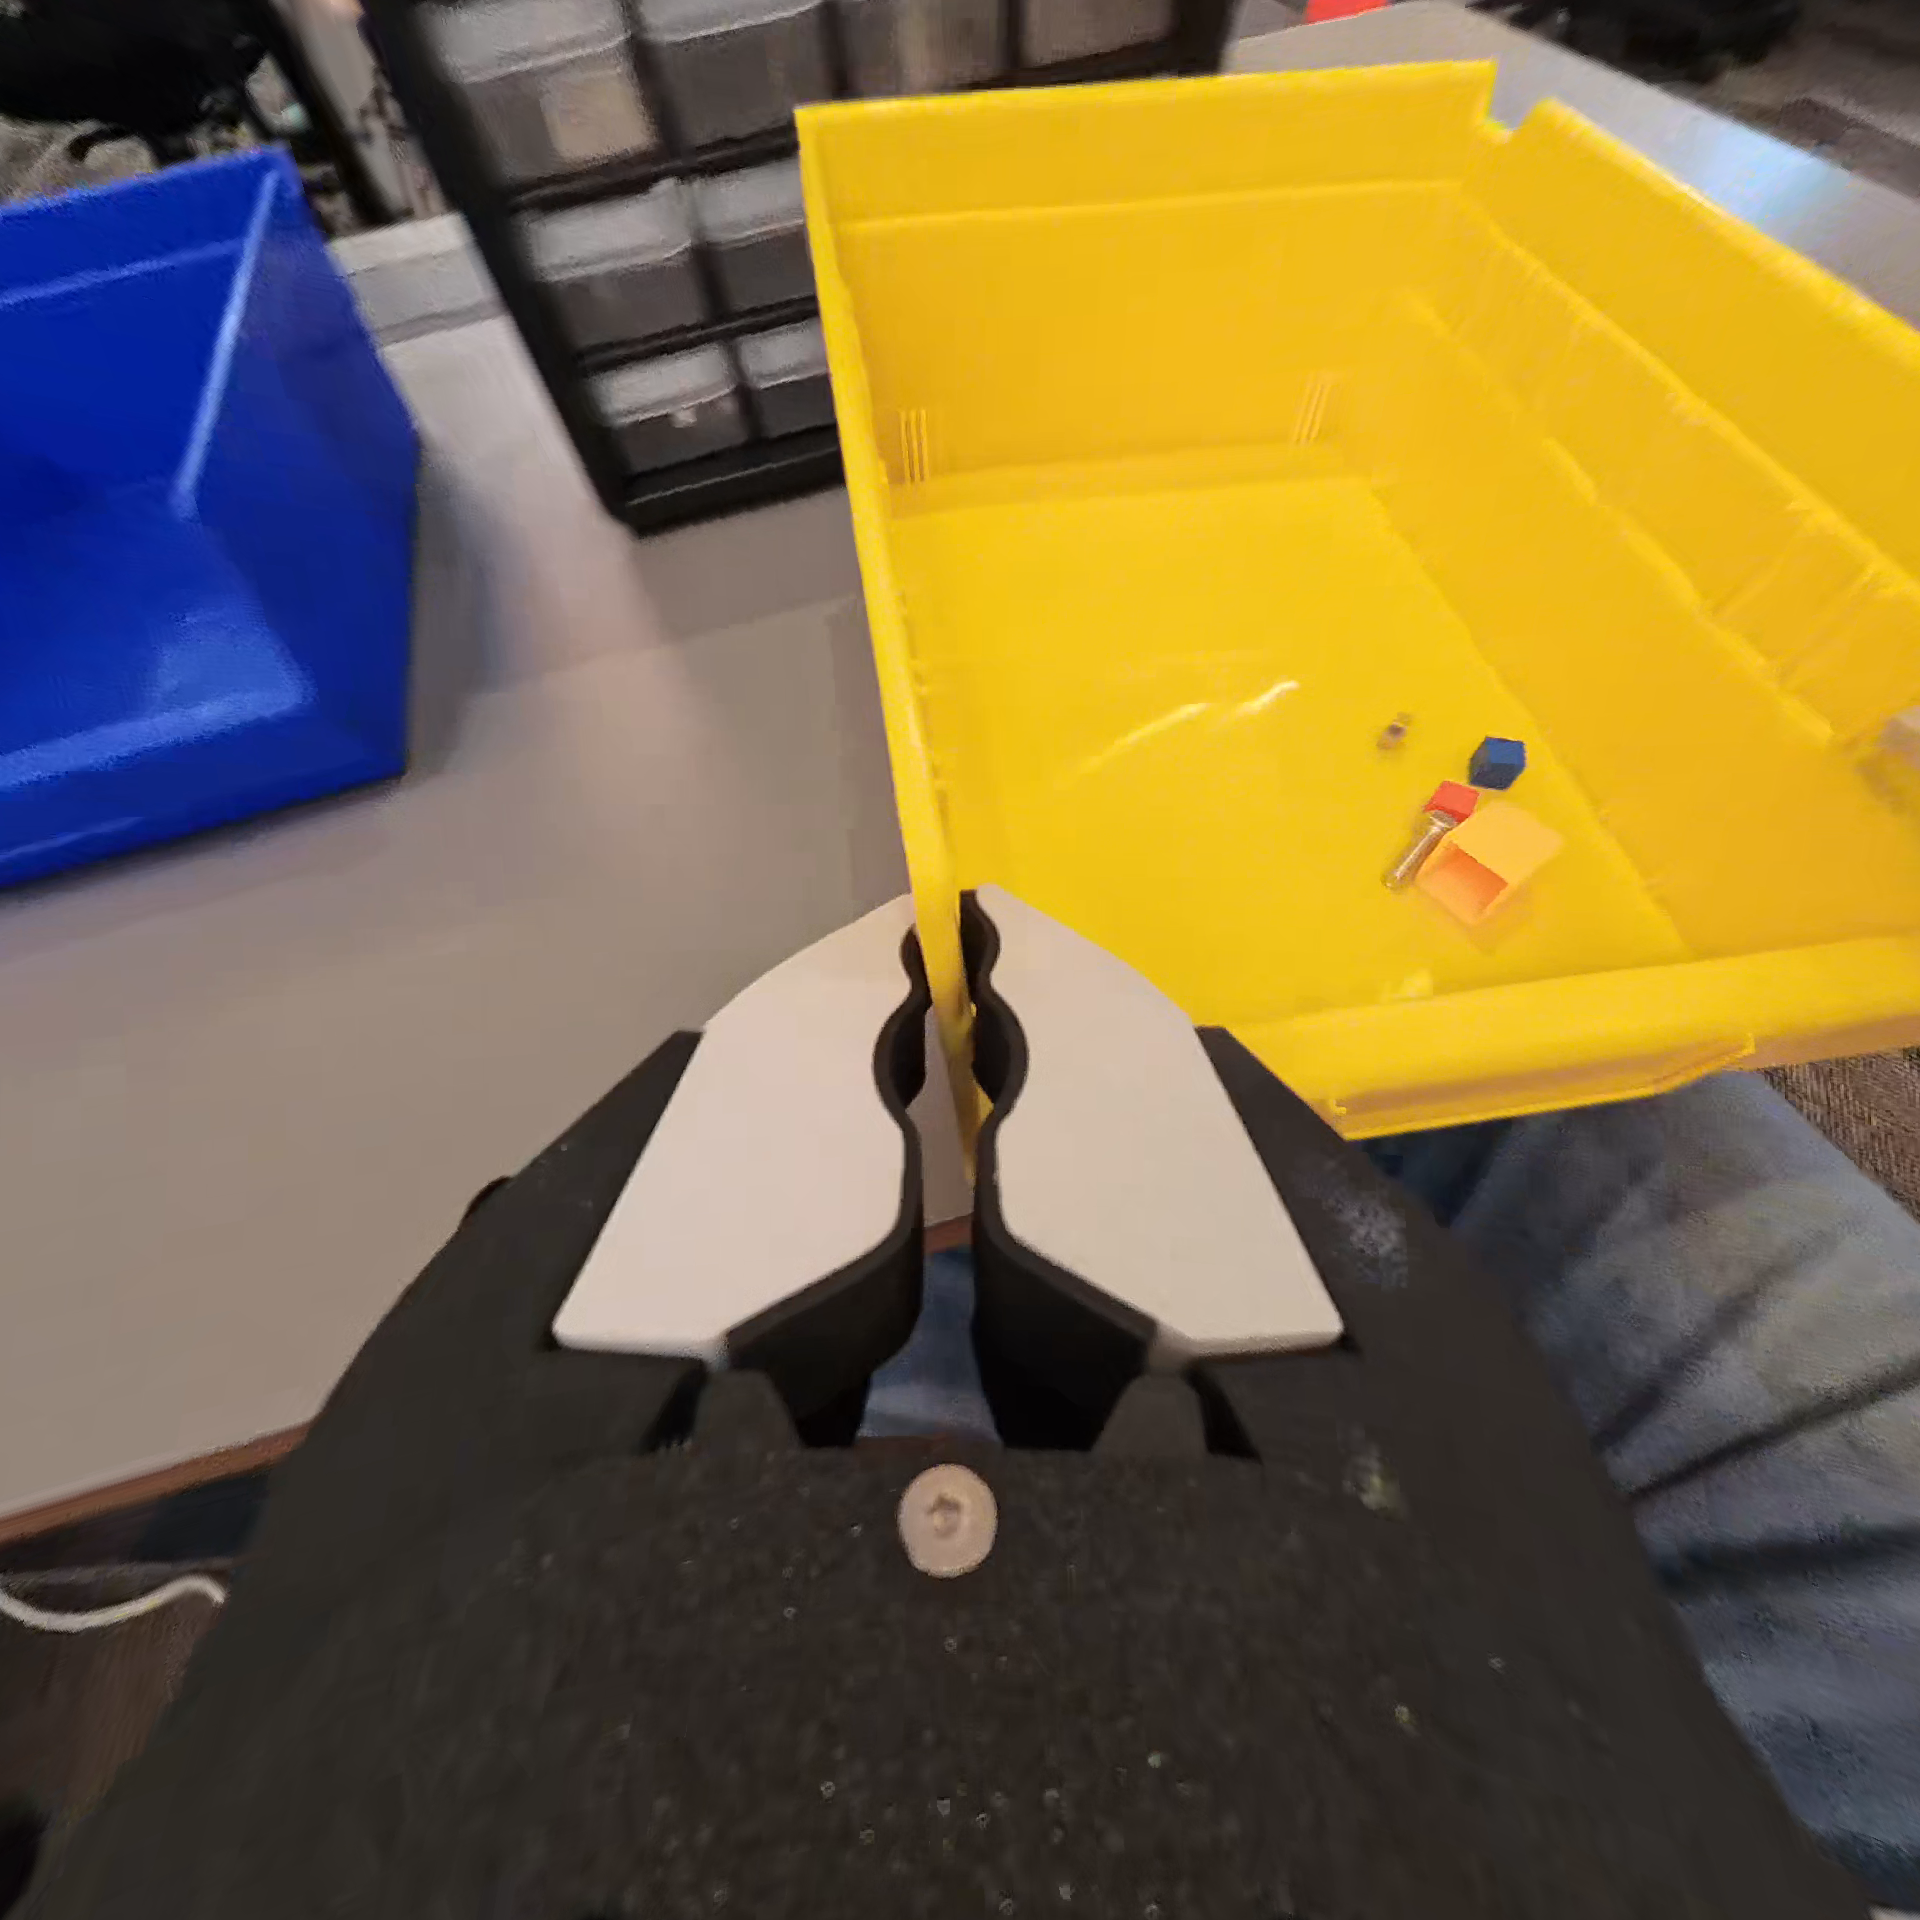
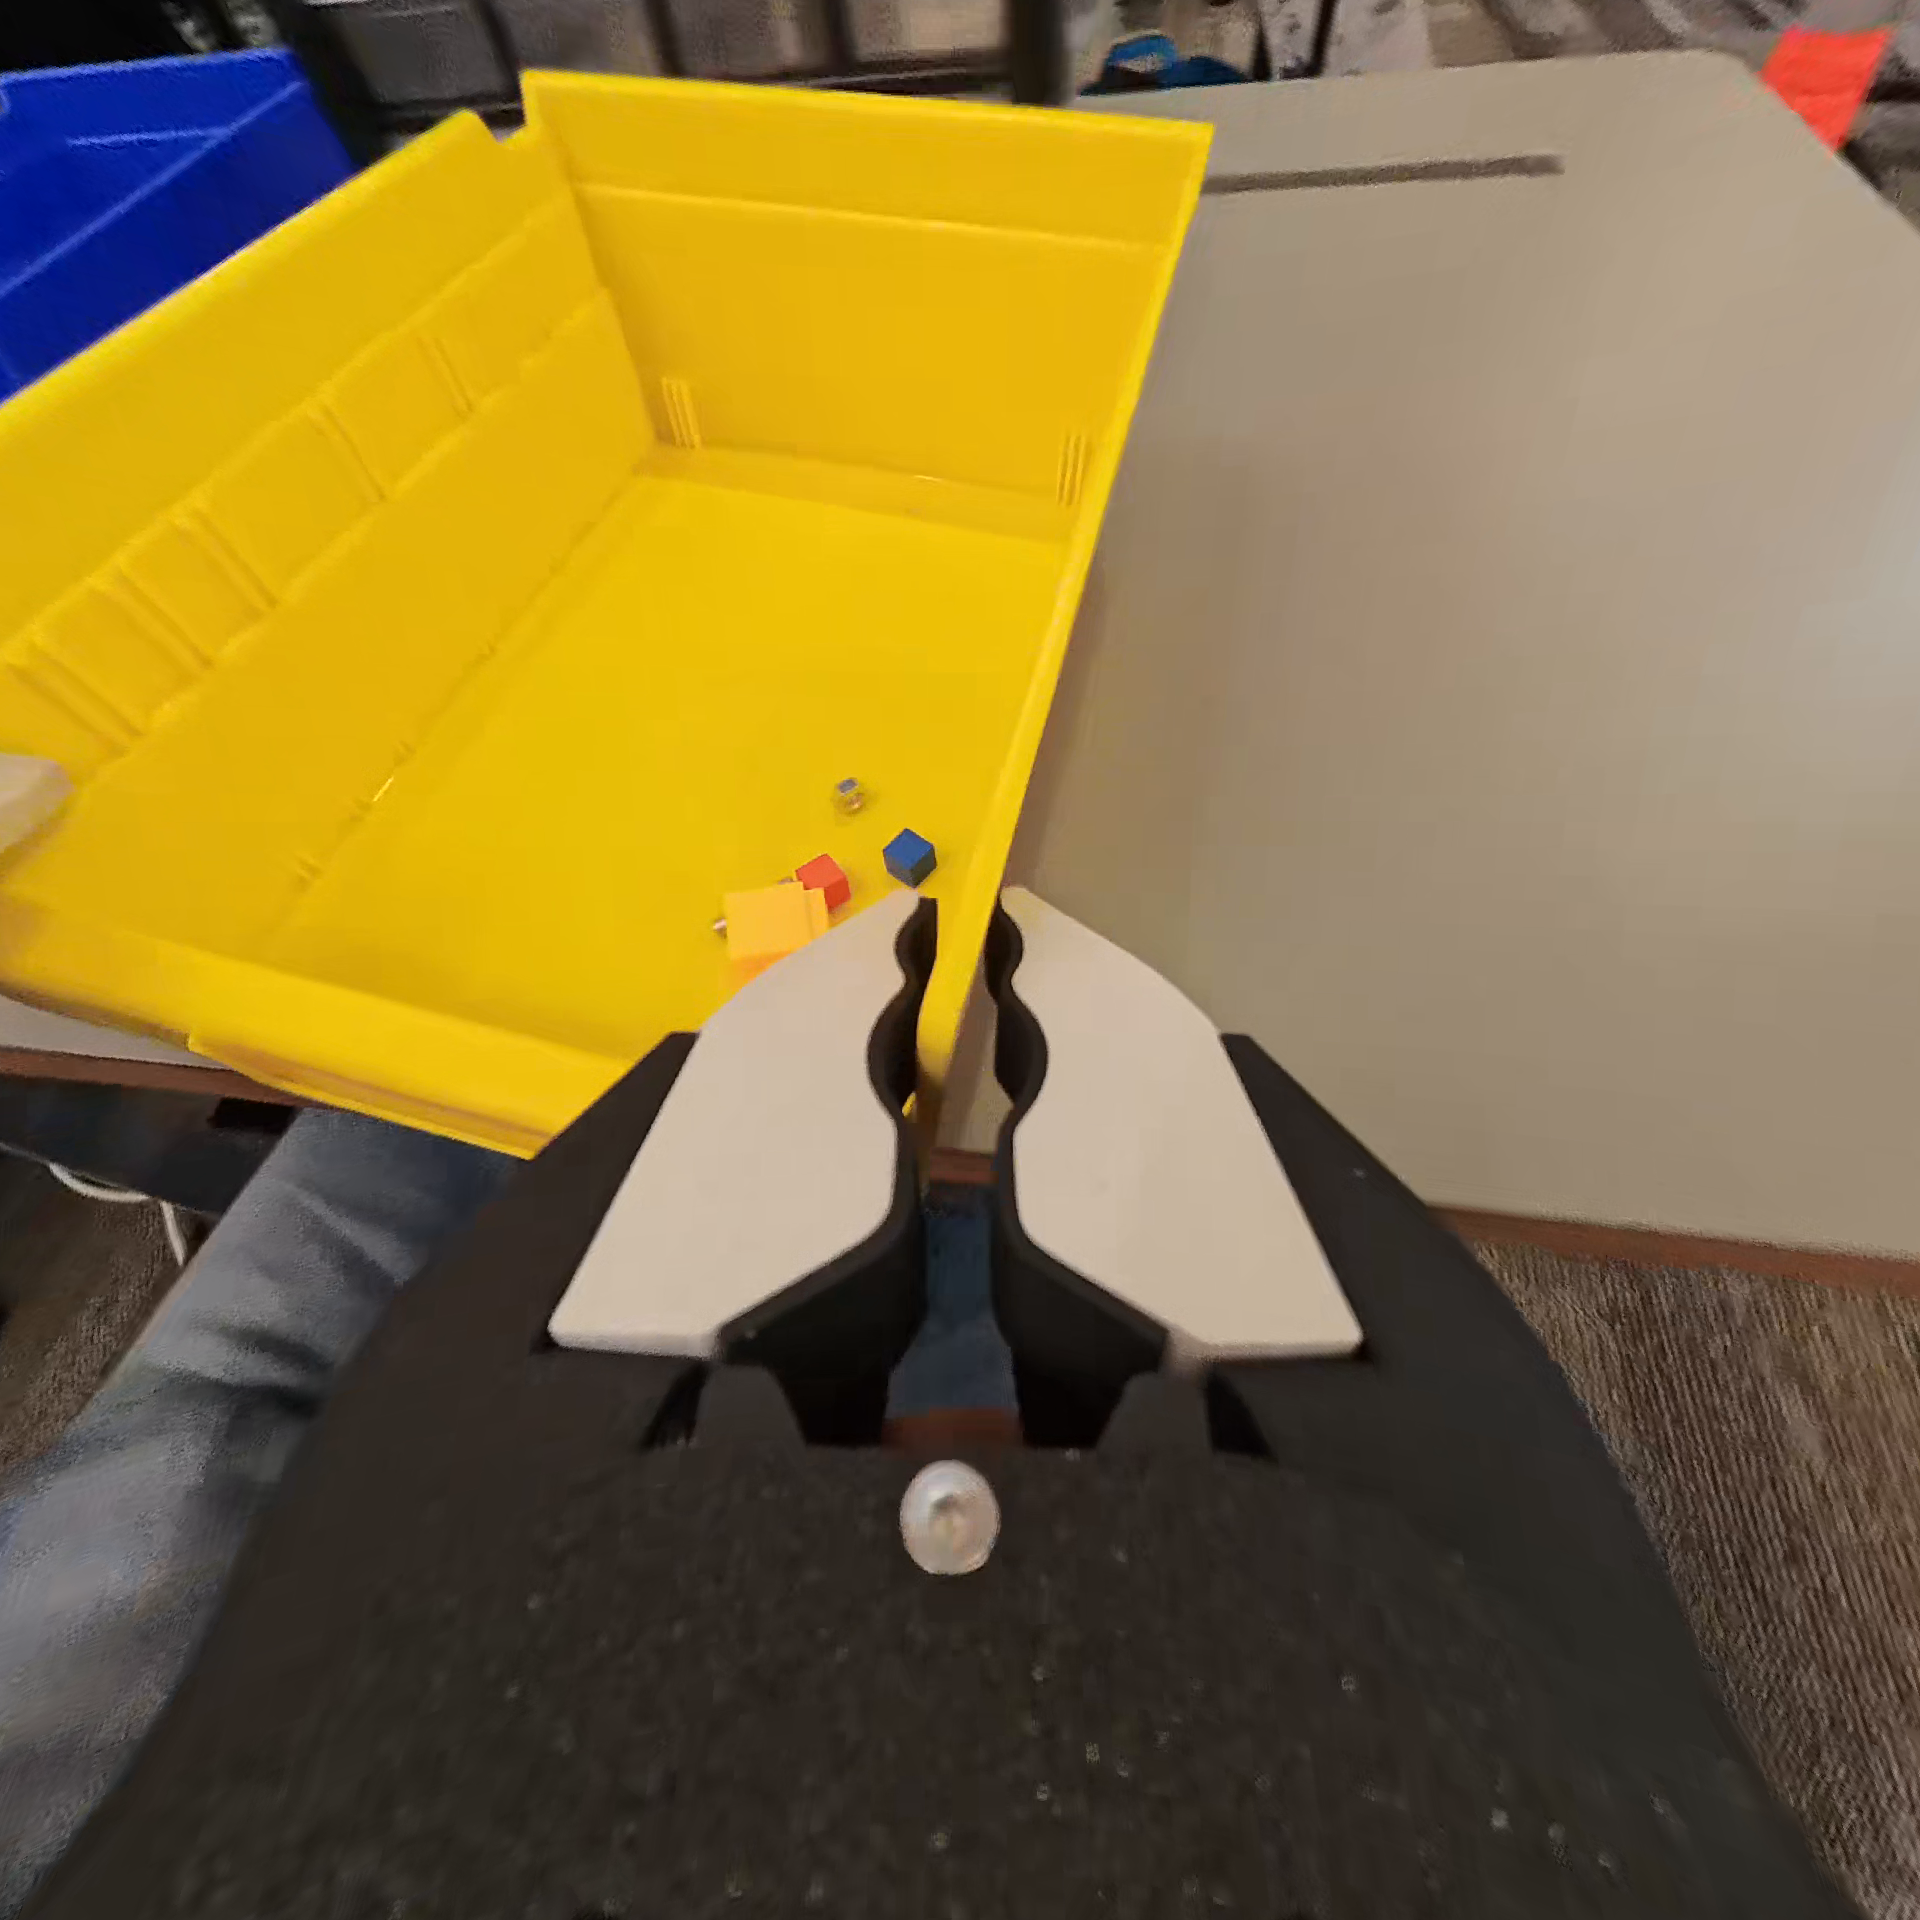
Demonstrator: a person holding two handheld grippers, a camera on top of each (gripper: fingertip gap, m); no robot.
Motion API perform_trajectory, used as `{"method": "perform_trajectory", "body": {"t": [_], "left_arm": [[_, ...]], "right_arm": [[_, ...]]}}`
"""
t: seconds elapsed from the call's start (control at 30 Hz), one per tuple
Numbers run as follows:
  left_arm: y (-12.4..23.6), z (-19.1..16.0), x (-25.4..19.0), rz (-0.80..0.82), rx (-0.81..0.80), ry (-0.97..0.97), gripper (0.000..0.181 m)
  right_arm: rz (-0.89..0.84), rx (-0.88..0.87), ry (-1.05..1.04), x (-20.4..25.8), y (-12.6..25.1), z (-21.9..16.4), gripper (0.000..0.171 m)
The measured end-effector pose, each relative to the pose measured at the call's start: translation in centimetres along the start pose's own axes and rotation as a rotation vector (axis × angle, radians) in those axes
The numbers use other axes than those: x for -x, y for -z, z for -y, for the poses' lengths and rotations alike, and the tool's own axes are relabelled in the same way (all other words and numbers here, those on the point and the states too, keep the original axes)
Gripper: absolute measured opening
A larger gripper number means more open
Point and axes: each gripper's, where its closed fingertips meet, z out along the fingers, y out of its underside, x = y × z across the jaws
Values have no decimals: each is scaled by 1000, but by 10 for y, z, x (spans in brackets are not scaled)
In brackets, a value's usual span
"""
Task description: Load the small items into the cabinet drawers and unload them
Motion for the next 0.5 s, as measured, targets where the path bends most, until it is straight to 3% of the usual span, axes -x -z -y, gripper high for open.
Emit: {"method": "perform_trajectory", "body": {"t": [0.17, 0.33, 0.37, 0.47, 0.5], "left_arm": [[-3, -20, 46, 74, 9, 77, 4], [-14, -31, 51, 18, 14, 126, 7], [-12, -30, 46, -32, 7, 154, 15], [12, -30, 36, -201, 23, 290, 66], [24, -29, 41, -232, 5, 329, 67]], "right_arm": [[58, 11, 71, 38, -37, 3, 7], [83, -38, 131, 44, -52, 13, 14], [122, -31, 139, 48, -51, 13, 23], [237, -37, 151, 53, -28, 15, 39], [273, -66, 159, 52, -16, 17, 40]]}}
